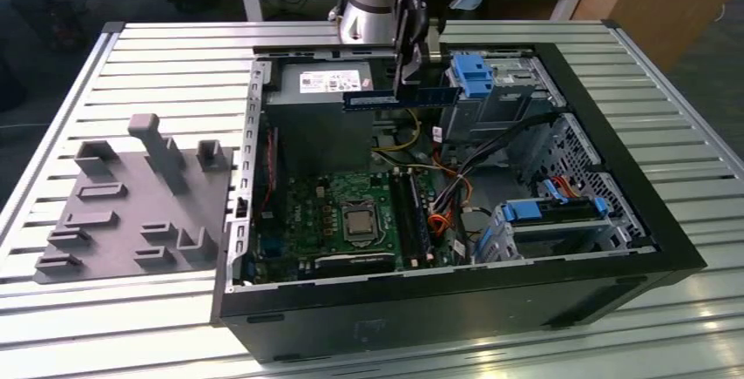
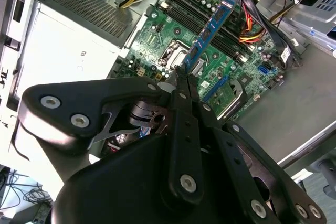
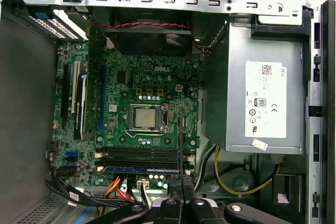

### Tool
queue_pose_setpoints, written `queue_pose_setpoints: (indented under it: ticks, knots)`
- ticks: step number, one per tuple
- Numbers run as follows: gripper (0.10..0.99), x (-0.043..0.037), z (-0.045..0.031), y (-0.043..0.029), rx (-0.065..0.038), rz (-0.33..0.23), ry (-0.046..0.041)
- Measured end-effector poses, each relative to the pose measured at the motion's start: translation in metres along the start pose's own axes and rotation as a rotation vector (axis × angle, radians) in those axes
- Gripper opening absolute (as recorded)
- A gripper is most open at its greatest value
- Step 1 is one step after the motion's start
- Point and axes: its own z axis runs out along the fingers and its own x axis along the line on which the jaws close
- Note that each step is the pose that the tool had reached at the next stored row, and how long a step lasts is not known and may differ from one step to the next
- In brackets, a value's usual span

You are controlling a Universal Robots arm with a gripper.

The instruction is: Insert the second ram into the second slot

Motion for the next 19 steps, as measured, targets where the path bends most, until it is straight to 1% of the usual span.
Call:
queue_pose_setpoints:
  ticks: [19]
  knots:
    - [0.118, 0.008, 0.0, 0.0002, 0.0, 0.0, 0.0]
